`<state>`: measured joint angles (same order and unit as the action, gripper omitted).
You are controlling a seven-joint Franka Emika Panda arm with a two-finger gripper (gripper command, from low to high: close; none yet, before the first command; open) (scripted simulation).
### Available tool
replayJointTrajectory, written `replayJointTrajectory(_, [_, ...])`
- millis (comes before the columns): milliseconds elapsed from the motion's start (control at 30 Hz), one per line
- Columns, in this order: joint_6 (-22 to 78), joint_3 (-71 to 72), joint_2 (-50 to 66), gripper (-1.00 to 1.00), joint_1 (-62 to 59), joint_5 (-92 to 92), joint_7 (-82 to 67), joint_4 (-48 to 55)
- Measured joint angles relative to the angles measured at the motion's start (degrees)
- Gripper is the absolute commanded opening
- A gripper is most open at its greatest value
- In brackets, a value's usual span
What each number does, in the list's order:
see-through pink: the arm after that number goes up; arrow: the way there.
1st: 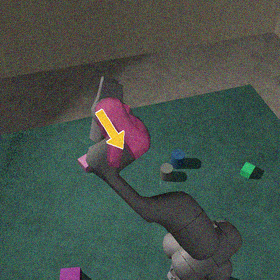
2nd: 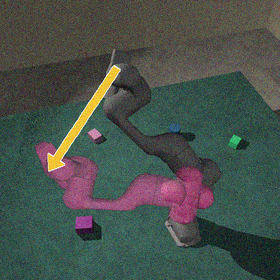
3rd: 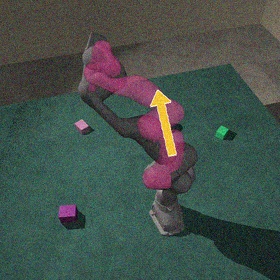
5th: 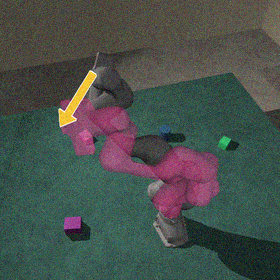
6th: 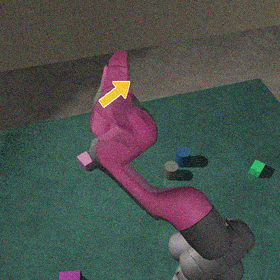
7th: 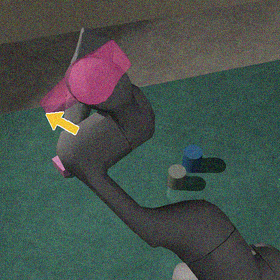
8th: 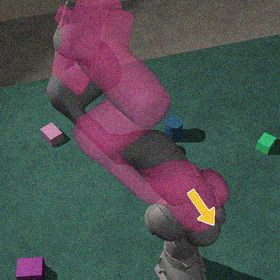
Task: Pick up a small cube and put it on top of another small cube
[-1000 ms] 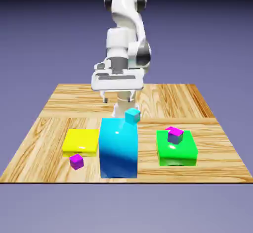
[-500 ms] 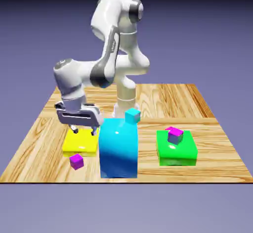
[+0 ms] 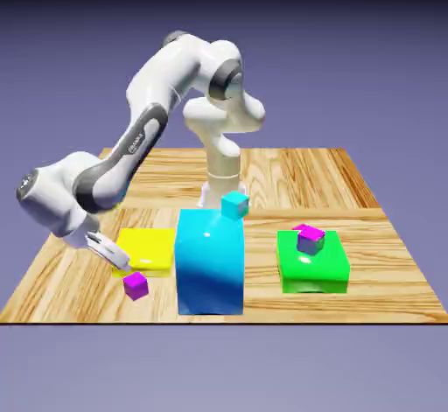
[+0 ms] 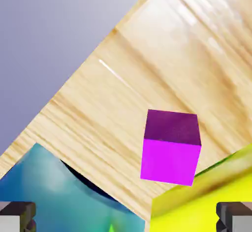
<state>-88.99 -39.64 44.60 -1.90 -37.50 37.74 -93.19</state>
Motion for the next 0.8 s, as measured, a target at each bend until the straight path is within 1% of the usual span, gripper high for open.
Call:
replayJointTrajectory(533, [36.28,-16.92,32.97,0.00,-1.10,-16.00,-2.01,28.94])
replayJointTrajectory(567, [36.28,-16.92,32.97,0.00,-1.10,-16.01,-2.01,28.94])
replayJointTrajectory(767, [29.76,-16.41,33.05,0.00,6.15,-16.81,-6.11,16.49])
replayJointTrajectory(800, [29.45,-16.38,33.05,-1.00,6.49,-16.85,-6.30,15.90])
